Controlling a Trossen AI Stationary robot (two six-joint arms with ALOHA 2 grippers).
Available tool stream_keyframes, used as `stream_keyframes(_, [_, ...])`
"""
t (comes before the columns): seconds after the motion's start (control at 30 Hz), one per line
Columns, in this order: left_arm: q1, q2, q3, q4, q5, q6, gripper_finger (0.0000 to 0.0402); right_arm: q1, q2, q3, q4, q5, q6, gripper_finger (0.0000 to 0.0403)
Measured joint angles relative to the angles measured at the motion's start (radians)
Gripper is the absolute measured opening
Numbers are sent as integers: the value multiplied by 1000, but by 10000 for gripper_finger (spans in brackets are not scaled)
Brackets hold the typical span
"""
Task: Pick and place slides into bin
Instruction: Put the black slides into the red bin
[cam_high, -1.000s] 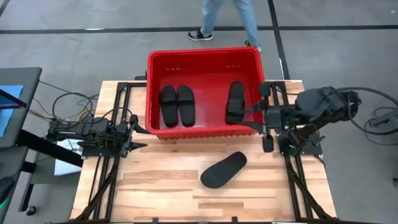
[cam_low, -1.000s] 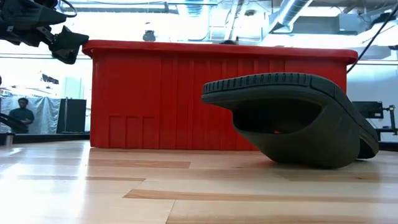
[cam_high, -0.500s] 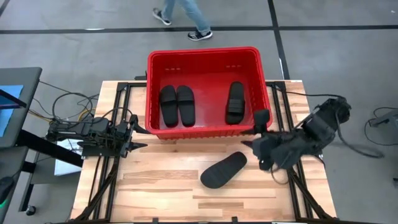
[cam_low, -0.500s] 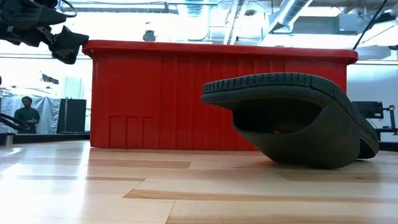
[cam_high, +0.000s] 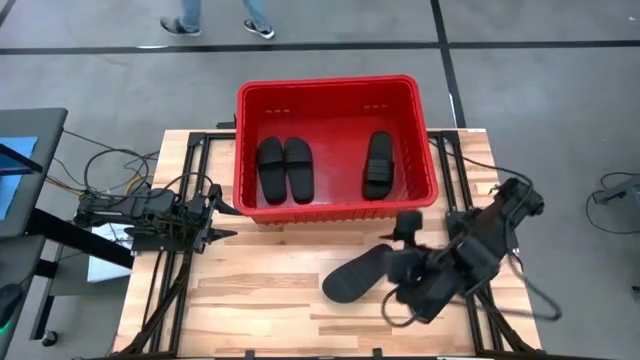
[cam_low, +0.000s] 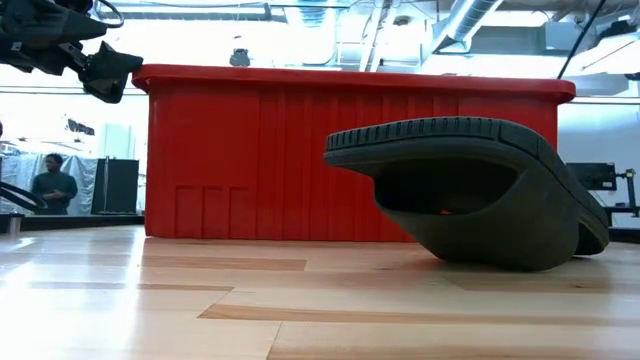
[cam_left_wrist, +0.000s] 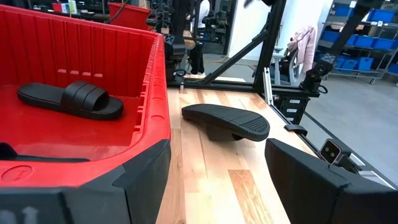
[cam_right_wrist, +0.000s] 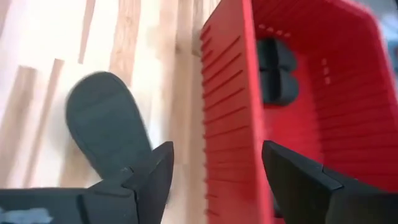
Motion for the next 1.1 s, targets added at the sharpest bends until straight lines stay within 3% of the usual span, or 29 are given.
stream_keyframes(0.13, [0, 0, 0, 0, 0, 0, 258, 14, 78, 0, 61, 0, 86, 240])
stream_keyframes(0.57, [0, 0, 0, 0, 0, 0, 258, 37, 307, 0, 482, -60, 98, 240])
stream_keyframes(0.77, [0, 0, 0, 0, 0, 0, 258, 40, 385, 0, 459, -147, 183, 240])
stream_keyframes(1.1, [0, 0, 0, 0, 0, 0, 258, 31, 431, 3, 470, -198, 211, 240])
